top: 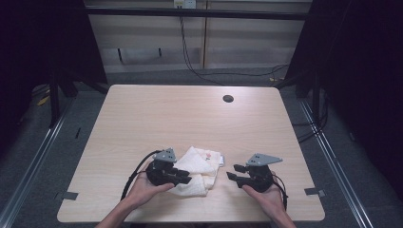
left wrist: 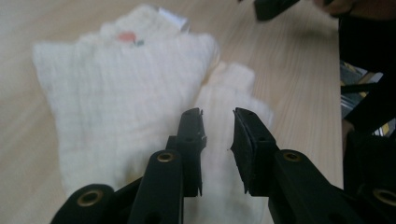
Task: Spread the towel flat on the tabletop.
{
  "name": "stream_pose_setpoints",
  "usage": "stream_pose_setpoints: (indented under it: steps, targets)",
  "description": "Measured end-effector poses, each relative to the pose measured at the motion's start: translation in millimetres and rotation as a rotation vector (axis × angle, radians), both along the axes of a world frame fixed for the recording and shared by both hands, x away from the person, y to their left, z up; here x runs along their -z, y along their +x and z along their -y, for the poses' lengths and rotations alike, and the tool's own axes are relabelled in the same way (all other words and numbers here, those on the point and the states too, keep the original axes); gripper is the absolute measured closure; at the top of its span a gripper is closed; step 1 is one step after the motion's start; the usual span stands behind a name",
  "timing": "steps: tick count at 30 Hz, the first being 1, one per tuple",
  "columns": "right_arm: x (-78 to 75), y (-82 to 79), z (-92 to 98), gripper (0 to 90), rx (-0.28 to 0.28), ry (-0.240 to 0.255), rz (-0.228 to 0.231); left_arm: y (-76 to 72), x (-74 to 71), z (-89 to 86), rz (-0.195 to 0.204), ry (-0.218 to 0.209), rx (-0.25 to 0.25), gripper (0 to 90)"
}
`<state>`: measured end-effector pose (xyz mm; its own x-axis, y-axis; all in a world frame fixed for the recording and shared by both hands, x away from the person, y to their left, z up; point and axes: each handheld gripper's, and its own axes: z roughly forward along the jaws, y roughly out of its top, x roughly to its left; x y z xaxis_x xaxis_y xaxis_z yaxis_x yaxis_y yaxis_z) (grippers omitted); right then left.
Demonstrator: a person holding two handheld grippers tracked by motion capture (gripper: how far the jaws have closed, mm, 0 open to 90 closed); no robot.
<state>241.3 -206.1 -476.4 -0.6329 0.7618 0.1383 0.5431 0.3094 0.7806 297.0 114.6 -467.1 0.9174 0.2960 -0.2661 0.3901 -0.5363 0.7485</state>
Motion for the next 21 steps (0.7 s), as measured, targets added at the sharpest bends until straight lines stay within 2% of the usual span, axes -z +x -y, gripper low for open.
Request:
stream_pose_setpoints:
  steps: [2,4,5,6,7,9,10,11,12,13,14,16,17,21]
  targets:
    - [-1.5,15.4,-7.7,60.4,-0.006,-0.013,-0.006,4.1,-6.3,4.3,0.018,-0.011,-0.02,69.7]
    - [-1.1,21.2,-10.1,60.6,-0.009,-0.017,-0.007,9.7,-8.0,8.4,0.033,-0.02,-0.043,68.8]
    - [2.5,29.7,-16.0,59.3,-0.005,-0.056,0.006,12.0,-1.6,12.8,0.077,0.026,-0.07,60.2]
    - [5.4,31.6,-17.5,59.3,-0.002,-0.042,0.004,12.0,-1.6,12.8,0.077,0.026,-0.07,56.9]
    - [5.4,31.6,-17.5,59.3,-0.002,-0.042,0.004,13.4,5.2,14.9,0.067,0.054,-0.083,56.9]
    - [7.2,32.3,-20.2,58.6,-0.009,-0.038,0.0,14.7,17.6,16.4,0.055,0.097,-0.065,54.1]
    - [6.2,31.4,-19.4,58.0,-0.004,-0.021,-0.001,15.1,21.2,16.7,0.061,0.119,-0.08,55.7]
    - [6.2,31.4,-19.4,58.0,-0.004,-0.021,-0.001,16.6,22.9,16.0,0.051,0.126,-0.08,55.7]
    - [5.9,31.1,-17.6,57.9,0.002,-0.008,-0.002,17.7,24.1,15.1,0.05,0.133,-0.089,61.2]
    - [6.0,30.7,-16.3,57.7,0.006,-0.005,-0.002,18.6,25.9,14.8,0.039,0.119,-0.095,67.1]
    - [6.9,29.6,-14.8,57.3,0.007,-0.009,-0.004,19.0,26.4,13.8,0.036,0.125,-0.083,76.9]
    - [7.7,29.3,-14.2,57.2,0.008,-0.013,-0.006,18.2,26.8,14.1,0.044,0.124,-0.071,80.1]
    - [8.5,29.1,-13.8,57.1,0.01,-0.014,-0.007,17.3,27.0,14.8,0.027,0.111,-0.06,82.5]
    - [11.1,30.8,-12.8,56.5,0.003,-0.021,-0.009,11.4,27.9,19.2,0.038,0.101,-0.002,83.8]
